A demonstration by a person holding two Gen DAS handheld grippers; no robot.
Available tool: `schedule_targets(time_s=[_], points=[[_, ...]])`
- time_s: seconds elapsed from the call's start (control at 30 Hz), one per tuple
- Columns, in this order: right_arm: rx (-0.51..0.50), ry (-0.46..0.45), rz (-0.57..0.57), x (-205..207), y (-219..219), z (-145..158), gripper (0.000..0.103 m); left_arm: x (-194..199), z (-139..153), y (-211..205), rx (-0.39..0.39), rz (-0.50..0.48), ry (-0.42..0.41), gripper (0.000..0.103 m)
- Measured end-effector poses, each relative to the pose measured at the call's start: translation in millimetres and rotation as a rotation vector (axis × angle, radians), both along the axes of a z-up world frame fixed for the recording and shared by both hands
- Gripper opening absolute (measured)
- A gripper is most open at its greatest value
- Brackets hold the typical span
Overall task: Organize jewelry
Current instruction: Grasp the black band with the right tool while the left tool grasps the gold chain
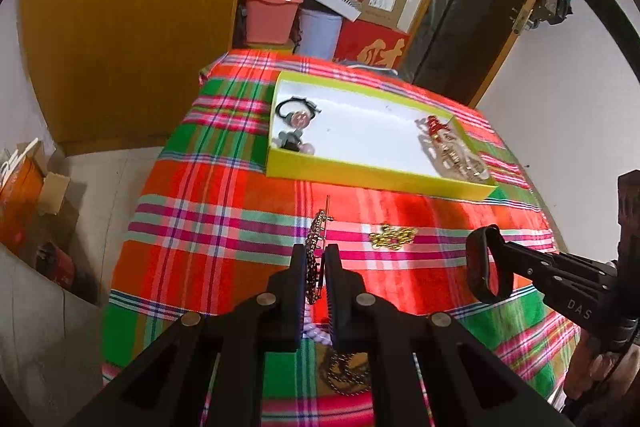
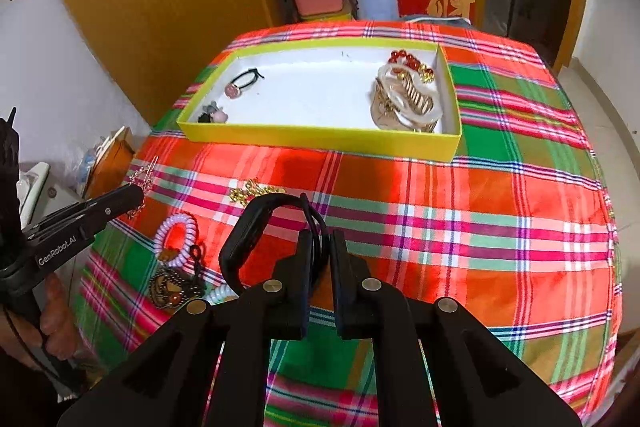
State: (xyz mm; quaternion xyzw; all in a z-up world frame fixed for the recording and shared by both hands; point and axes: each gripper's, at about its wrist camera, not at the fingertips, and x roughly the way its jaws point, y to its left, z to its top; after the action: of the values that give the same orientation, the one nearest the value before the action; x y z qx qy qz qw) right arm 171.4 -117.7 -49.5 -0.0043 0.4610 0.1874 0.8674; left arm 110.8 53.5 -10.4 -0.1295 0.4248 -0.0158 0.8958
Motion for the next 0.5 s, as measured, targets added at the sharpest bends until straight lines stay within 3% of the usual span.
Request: schedule_targets(time_s=[0.5], points=[[0.013, -0.072, -0.012, 2, -13, 31, 0.008, -4, 30, -12, 0.019, -0.035, -0.050, 0.009]])
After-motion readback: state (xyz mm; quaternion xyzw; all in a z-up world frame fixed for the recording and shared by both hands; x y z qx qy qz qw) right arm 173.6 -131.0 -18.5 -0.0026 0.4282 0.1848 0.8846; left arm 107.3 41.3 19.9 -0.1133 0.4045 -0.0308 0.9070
